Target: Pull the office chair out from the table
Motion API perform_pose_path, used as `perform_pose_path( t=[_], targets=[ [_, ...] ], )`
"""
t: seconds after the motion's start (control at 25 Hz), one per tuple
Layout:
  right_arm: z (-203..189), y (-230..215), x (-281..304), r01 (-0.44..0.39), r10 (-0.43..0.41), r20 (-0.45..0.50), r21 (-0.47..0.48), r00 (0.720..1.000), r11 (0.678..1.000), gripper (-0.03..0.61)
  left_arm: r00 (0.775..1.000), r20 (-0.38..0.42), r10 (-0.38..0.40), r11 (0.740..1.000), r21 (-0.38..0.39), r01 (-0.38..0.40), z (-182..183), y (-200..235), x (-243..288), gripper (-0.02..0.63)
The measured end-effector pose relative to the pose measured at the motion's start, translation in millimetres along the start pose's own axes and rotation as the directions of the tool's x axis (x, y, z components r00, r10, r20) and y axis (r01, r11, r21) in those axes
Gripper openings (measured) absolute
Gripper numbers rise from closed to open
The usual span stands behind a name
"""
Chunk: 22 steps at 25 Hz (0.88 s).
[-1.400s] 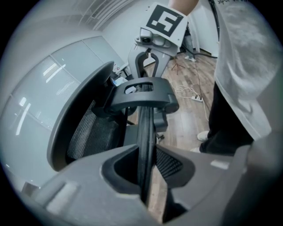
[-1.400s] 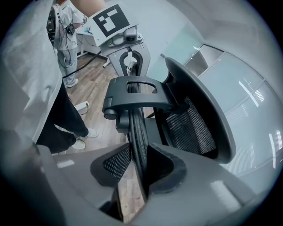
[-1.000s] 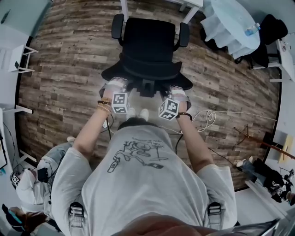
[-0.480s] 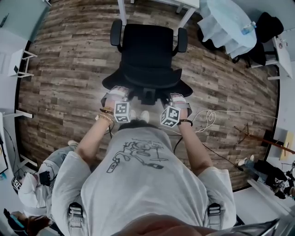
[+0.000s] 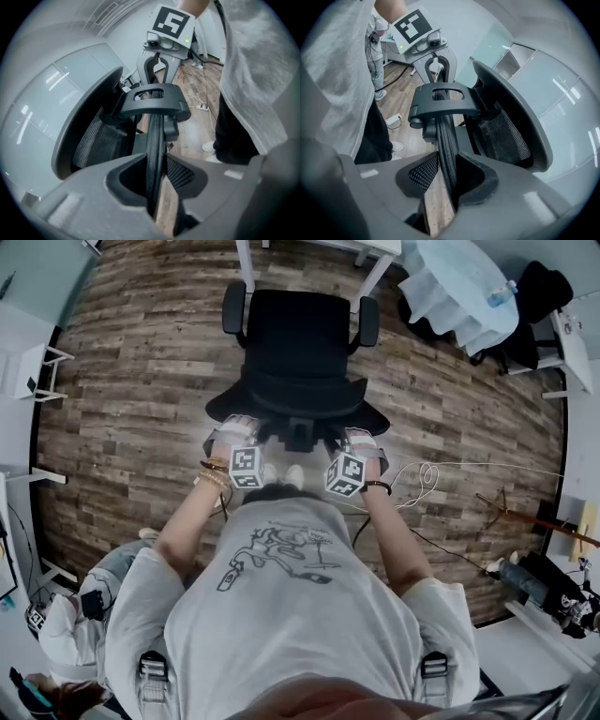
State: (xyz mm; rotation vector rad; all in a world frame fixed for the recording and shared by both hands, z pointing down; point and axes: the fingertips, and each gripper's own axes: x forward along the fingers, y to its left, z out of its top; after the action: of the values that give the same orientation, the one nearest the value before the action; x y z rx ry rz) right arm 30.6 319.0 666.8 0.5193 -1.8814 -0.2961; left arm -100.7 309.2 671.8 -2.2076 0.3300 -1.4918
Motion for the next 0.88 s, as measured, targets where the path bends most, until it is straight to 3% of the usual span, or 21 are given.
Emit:
perform_pose_path(
  t=[0.2, 0.4, 0.48, 0.68, 0.88],
  targets=[
    [4, -7, -12, -0.048, 0.045, 0.036, 0.087, 0.998, 0.995, 0.141, 1.0, 0.019, -0.004, 0.998, -0.067, 0.005, 8, 10, -13, 0.134],
    [15, -13, -37, -0.075, 0.054, 0.121, 0.178, 0.991, 0.981, 0.11, 0.993, 0.121, 0.012, 0.987, -0.158, 0.007, 27, 18, -39, 0.126],
    [22, -20, -50, -0.081, 0.041, 0.172, 0.233, 0.984, 0.969, 0.103, 0.984, 0.174, 0.03, 0.972, -0.233, 0.012, 35, 27, -51, 0.126],
    [50, -41, -91, -0.129, -0.02, 0.349, 0.4, 0.937, 0.907, 0.081, 0.932, 0.336, 0.138, 0.897, -0.441, 0.026, 67, 61, -95, 0.096],
    [84, -74, -139, -0.201, -0.125, 0.511, 0.535, 0.85, 0.82, 0.058, 0.829, 0.496, 0.26, 0.771, -0.623, 0.131, 99, 98, -146, 0.064]
  ],
)
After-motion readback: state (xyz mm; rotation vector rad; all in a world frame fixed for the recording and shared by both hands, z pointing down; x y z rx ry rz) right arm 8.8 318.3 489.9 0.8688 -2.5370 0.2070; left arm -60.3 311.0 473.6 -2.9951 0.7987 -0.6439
